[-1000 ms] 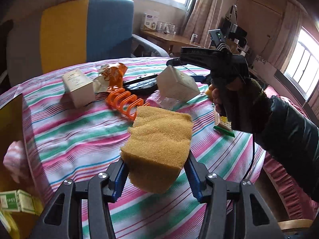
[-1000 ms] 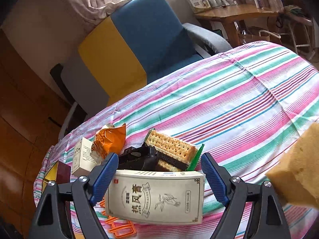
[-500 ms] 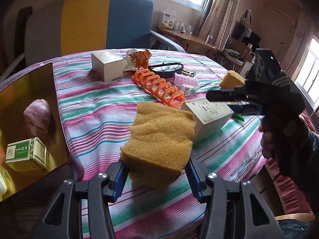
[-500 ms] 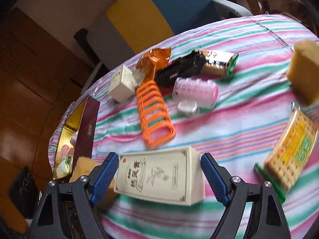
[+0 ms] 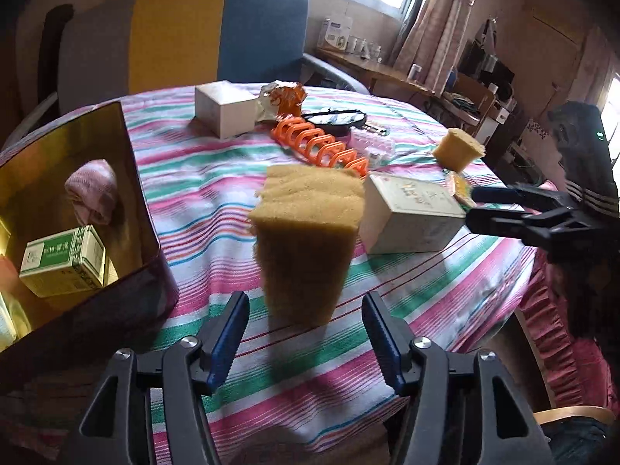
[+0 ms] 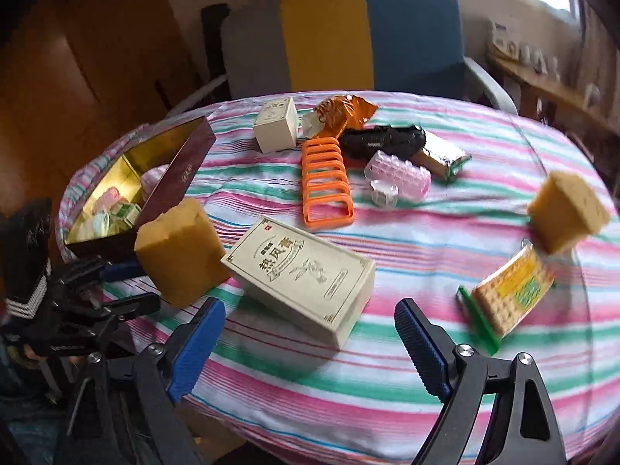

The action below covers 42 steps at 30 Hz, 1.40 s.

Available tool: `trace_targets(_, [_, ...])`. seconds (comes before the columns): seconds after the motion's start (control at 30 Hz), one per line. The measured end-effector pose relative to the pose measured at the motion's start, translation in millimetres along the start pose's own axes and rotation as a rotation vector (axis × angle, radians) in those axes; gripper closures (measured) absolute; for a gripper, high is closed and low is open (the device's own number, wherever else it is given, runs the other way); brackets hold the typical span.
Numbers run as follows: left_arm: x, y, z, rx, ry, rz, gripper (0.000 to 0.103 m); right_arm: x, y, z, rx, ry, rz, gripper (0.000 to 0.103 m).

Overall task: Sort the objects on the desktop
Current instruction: 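Lift the sponge with the left gripper while the right grasps the white medicine box, then release the sponge into the gold tray with the left gripper while the right drops the white box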

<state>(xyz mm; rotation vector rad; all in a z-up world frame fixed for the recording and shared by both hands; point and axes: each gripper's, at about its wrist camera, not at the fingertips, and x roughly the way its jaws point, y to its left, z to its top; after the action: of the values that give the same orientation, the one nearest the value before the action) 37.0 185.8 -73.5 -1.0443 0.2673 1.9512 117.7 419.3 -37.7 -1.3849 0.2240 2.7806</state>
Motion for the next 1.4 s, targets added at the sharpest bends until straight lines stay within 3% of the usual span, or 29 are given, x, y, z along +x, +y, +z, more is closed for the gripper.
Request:
trace_targets(0.13, [1, -8, 1, 0.046, 0.006, 0.002, 0.037, 15, 12, 14, -0.256, 0.086, -0.040, 0.010])
trace_targets(0.23, [6, -10, 2, 0.054, 0.018, 0.004, 0.037, 28, 17, 20, -0.371, 0.140, -0.047, 0.010])
trace_targets(0.47, [17, -4, 13, 0.052, 0.032, 0.013, 0.037, 55, 22, 30, -0.474, 0.208, -0.044, 0.010])
trace_targets(0.63, [29, -5, 22, 0.055, 0.050, 0.012, 0.037, 68, 19, 32, -0.444, 0.230, -0.026, 0.010])
trace_targets(0.8, [39, -1, 25, 0.022, 0.076, 0.024, 0.038, 75, 8, 27, -0.310, 0.260, 0.008, 0.013])
trace_targets(1.03, [45, 4, 26, -0.022, 0.087, 0.046, 0.038, 69, 11, 24, -0.259, 0.214, -0.051, 0.034])
trace_targets(1.13, [41, 7, 25, -0.046, 0.076, 0.033, 0.043, 64, 18, 24, -0.274, 0.208, -0.063, 0.045])
trace_targets(1.3, [32, 7, 24, -0.052, 0.054, 0.023, 0.052, 52, 29, 14, -0.252, 0.198, -0.065, 0.047])
trace_targets(1.4, [23, 5, 23, -0.051, 0.028, 0.014, 0.053, 41, 29, 7, -0.183, 0.164, -0.063, 0.047])
